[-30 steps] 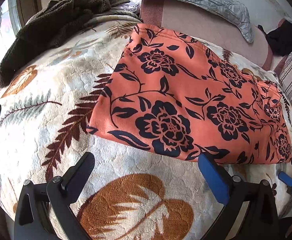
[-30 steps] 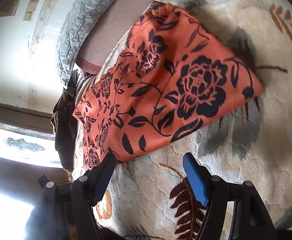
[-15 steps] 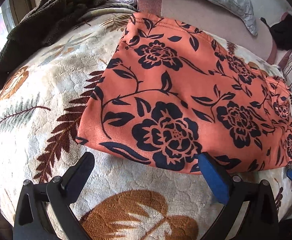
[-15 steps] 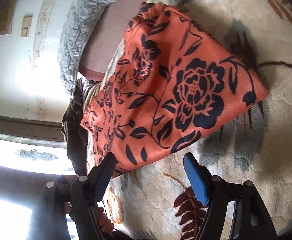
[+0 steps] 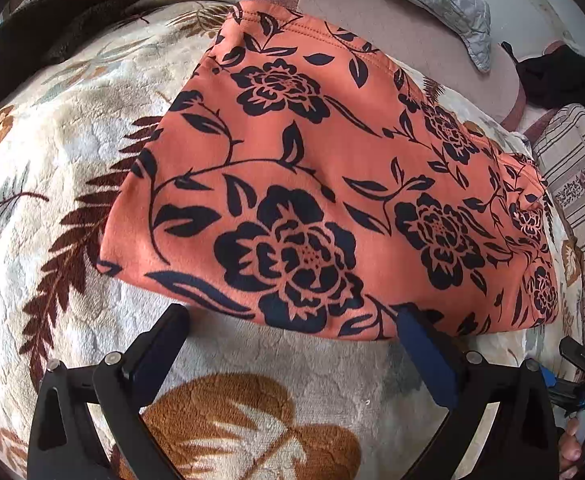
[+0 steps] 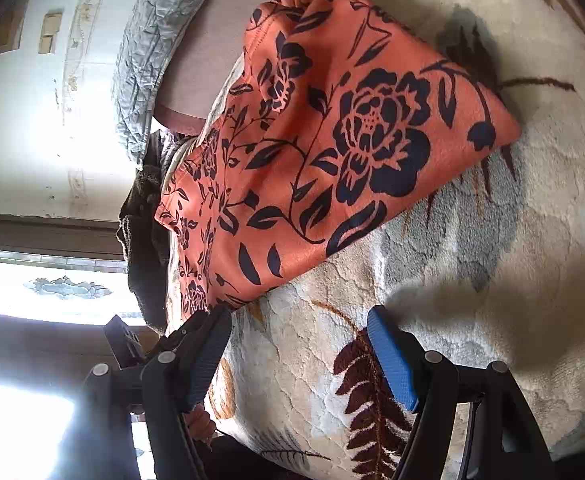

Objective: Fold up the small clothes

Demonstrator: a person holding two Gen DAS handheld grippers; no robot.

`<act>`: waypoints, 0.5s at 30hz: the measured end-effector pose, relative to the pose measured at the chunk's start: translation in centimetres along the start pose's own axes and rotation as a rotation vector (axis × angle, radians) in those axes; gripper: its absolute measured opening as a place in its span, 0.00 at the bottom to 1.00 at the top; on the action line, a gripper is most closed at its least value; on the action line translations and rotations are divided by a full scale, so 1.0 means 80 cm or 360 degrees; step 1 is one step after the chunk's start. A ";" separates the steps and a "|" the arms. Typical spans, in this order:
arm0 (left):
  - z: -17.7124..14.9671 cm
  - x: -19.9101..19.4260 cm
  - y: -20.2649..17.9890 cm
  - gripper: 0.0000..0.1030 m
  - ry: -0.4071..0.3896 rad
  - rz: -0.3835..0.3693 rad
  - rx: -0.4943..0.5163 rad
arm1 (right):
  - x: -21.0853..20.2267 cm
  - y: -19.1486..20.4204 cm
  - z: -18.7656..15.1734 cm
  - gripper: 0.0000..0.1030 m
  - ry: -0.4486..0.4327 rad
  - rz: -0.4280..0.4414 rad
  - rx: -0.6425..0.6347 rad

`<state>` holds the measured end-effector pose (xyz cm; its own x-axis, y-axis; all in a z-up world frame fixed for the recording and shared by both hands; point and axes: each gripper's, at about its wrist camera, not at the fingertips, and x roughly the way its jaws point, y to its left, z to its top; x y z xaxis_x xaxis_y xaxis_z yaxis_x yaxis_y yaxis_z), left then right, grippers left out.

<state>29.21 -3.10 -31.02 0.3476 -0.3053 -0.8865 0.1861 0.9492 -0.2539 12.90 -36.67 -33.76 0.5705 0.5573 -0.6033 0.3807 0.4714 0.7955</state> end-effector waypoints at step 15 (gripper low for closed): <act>0.026 -0.001 0.050 0.98 -0.0049 -0.0443 -0.0443 | 0.004 -0.024 0.025 0.72 -0.0087 0.0136 0.0163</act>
<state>31.85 0.54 -31.19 0.3471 -0.5523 -0.7579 0.0225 0.8129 -0.5820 13.77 -38.76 -35.35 0.6417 0.5533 -0.5311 0.3996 0.3498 0.8473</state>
